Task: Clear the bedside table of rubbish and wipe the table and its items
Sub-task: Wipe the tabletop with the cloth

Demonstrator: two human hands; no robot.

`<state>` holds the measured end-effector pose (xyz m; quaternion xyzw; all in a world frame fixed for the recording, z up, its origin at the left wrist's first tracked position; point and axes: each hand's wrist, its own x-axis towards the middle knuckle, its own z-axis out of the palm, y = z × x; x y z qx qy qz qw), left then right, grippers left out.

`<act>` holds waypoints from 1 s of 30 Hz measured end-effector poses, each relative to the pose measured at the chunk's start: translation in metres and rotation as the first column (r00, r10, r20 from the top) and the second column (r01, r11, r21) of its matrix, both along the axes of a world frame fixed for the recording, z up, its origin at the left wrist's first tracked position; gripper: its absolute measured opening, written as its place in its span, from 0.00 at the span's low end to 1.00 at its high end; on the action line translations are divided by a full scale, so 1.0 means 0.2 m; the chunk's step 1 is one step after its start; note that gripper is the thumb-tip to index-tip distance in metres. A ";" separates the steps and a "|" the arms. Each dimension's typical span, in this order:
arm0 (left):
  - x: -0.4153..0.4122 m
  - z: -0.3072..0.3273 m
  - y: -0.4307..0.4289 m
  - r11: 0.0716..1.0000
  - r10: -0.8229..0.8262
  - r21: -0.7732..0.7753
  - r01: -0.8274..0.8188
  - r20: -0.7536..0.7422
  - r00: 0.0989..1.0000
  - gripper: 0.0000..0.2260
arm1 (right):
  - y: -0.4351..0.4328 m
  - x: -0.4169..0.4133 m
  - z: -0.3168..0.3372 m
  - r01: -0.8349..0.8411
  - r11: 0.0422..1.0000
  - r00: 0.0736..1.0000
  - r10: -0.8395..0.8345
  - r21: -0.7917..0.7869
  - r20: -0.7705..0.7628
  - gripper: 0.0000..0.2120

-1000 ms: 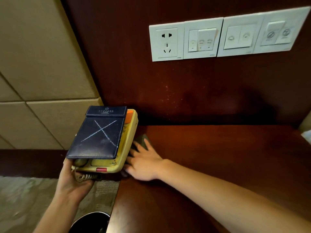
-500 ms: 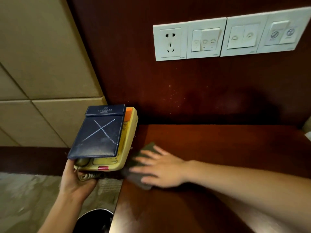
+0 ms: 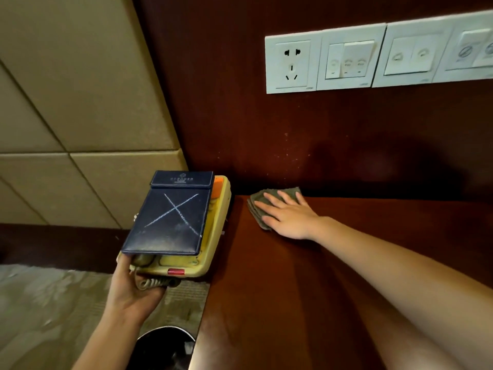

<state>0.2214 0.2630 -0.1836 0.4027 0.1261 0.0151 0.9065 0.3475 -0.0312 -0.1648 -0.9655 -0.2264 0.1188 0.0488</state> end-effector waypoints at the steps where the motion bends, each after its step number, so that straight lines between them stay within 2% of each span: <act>1: 0.00 -0.02 0.02 1.000 -0.023 0.011 0.022 0.022 0.999 0.30 | 0.04 0.01 0.00 0.004 1.000 1.000 -0.004 0.005 0.003 0.24; 4: -0.01 -0.02 0.01 0.999 -0.035 0.014 0.035 -0.044 0.998 0.28 | 0.10 0.04 -0.01 0.015 1.000 1.000 -0.015 0.008 0.020 0.24; 8: -0.02 0.00 -0.01 0.998 0.017 -0.054 -0.024 -0.130 0.991 0.37 | 0.10 0.04 -0.01 0.001 1.000 1.000 -0.001 0.000 0.027 0.24; 12: -0.02 0.04 -0.04 0.991 0.009 -0.129 -0.028 -0.150 0.989 0.40 | 0.12 -0.06 0.00 -0.143 0.990 0.989 0.143 -0.012 0.035 0.23; 15: -0.01 0.07 -0.05 0.977 0.005 -0.209 -0.031 -0.123 0.992 0.36 | 0.13 -0.18 0.02 -0.271 0.962 0.962 0.272 -0.017 0.034 0.23; 21: -0.01 0.11 -0.10 0.984 -0.051 -0.176 0.035 -0.088 0.995 0.31 | 0.16 -0.43 0.03 -0.509 0.861 0.860 0.509 -0.010 0.023 0.23; 27: 0.00 0.11 -0.13 0.987 -0.063 -0.152 0.050 -0.080 0.995 0.33 | 0.17 -0.69 0.01 -0.728 0.683 0.685 0.728 0.058 0.019 0.23; 30: 0.01 0.11 -0.14 0.987 -0.053 -0.156 0.041 -0.072 0.996 0.37 | 0.18 -0.67 0.00 -0.753 0.648 0.655 0.756 0.111 0.027 0.23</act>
